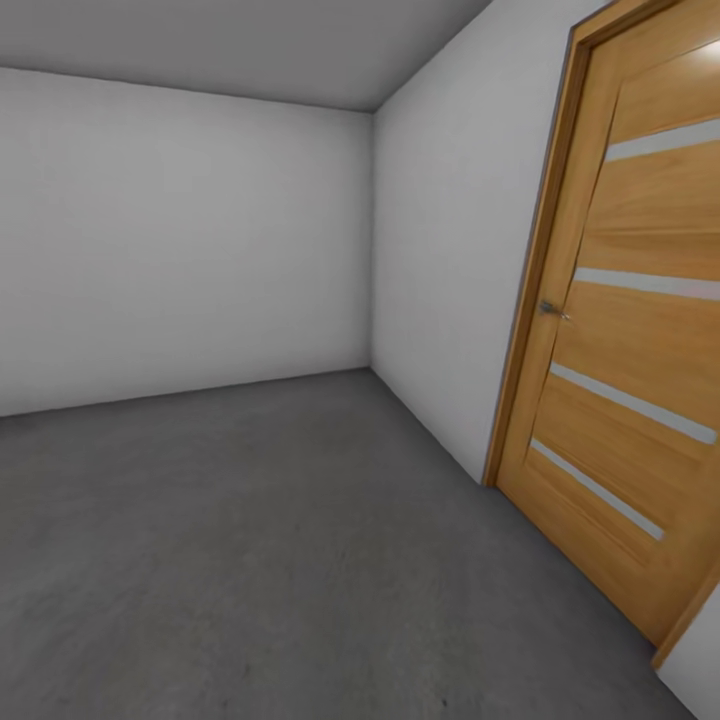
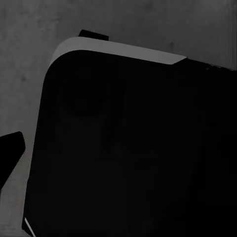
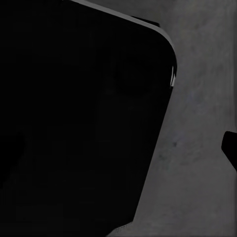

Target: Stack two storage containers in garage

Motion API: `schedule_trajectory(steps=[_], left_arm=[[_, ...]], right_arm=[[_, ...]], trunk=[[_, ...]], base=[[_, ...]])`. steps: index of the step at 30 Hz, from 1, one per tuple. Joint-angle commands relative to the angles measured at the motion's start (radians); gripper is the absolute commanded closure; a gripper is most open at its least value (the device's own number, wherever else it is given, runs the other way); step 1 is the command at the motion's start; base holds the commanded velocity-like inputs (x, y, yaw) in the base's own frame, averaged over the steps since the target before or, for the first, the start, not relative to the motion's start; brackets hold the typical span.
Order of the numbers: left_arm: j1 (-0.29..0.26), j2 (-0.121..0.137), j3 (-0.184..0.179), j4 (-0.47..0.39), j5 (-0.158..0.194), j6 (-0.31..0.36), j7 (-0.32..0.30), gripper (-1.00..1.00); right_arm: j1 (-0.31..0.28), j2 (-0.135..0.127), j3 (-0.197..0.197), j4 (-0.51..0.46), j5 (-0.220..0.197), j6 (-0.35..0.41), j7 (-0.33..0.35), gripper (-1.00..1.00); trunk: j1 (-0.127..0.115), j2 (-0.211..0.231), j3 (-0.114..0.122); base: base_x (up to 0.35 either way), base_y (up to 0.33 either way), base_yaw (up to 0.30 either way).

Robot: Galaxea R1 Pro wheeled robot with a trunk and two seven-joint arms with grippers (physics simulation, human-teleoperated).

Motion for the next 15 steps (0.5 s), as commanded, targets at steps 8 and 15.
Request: schedule_trajectory(steps=[8,15], left_arm=[[0.0,0.0,0.0,0.0,0.005,-0.003,0.0,-1.0],[0.0,0.0,0.0,0.0,0.005,-0.004,0.0,-1.0]], right_arm=[[0.0,0.0,-0.004,0.0,0.0,-0.006,0.004,-1.0],[0.0,0.0,-0.004,0.0,0.0,-0.006,0.004,-1.0]], trunk=[[0.001,0.0,-0.001],[0.001,0.0,-0.001]], base=[[0.324,0.0,0.0],[0.324,0.0,0.0]])
